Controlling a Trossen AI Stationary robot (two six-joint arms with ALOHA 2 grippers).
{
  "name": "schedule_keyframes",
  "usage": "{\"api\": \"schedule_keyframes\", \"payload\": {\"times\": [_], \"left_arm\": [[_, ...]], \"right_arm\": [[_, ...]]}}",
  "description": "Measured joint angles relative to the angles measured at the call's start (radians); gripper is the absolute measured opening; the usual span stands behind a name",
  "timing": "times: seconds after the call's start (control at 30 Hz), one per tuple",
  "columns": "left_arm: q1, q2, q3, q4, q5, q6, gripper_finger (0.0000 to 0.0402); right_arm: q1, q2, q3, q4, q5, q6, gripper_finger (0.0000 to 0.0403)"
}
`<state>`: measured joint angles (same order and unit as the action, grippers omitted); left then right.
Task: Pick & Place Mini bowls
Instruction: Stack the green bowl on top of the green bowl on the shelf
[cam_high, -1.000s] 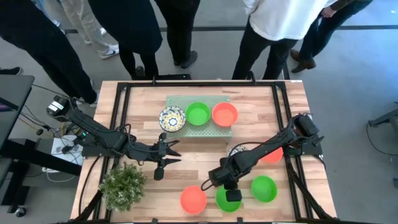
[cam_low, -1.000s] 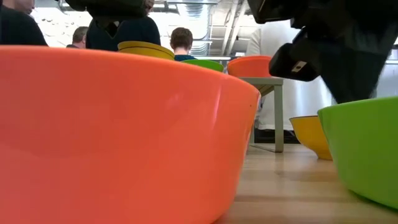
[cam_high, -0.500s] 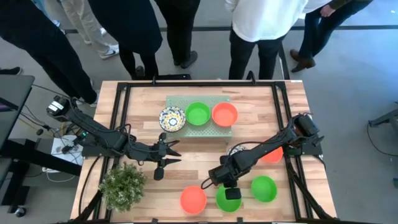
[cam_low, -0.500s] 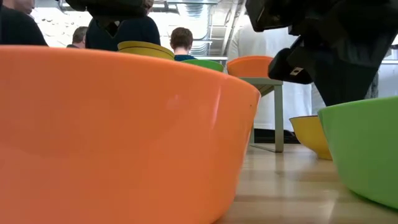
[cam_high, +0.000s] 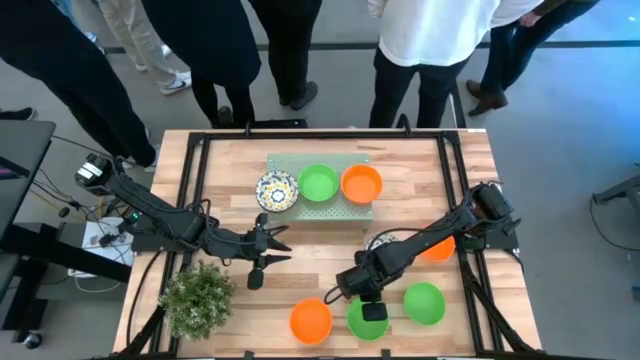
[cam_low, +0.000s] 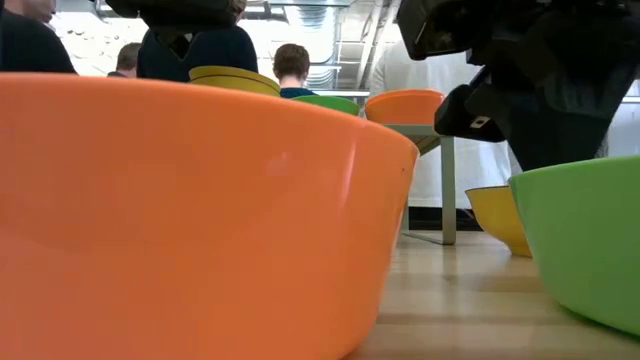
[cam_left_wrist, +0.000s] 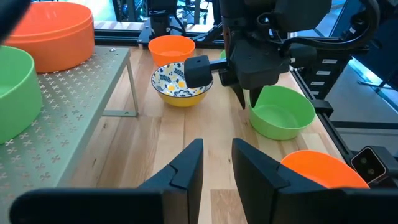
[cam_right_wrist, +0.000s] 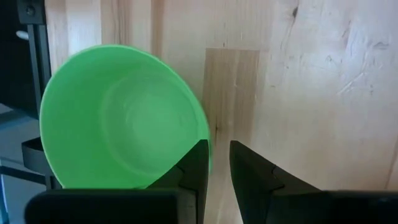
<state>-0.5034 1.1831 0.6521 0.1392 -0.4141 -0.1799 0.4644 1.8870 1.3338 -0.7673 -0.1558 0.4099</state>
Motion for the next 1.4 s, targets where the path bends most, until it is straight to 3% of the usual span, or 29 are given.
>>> {"api": "schedule_keyframes", "payload": {"times": [0.27,0.5,0.73,1.0,1.2,1.4], "left_arm": [[0.0,0.0,0.0,0.001,0.0,0.0,0.0085],[0.0,0.0,0.0,0.007,0.0,0.0,0.0085],[0.0,0.0,0.0,0.019,0.0,0.0,0.0085],[0.0,0.0,0.0,0.027,0.0,0.0,0.0085],[0.0,0.0,0.0,0.027,0.0,0.0,0.0085],[0.0,0.0,0.0,0.027,0.0,0.009,0.0085]], "right_arm": [[0.005,0.045,0.001,0.045,-0.004,0.0,0.0061],[0.006,0.064,-0.002,-0.017,-0.003,-0.013,0.0059],[0.006,0.064,0.0,-0.016,-0.047,-0.03,0.0009],[-0.001,0.058,0.099,-0.13,-0.089,-0.048,0.0004],[-0.018,0.057,0.304,-0.309,0.042,-0.173,0.0007],[-0.079,0.056,0.519,-0.502,0.29,-0.342,0.0005]]}}
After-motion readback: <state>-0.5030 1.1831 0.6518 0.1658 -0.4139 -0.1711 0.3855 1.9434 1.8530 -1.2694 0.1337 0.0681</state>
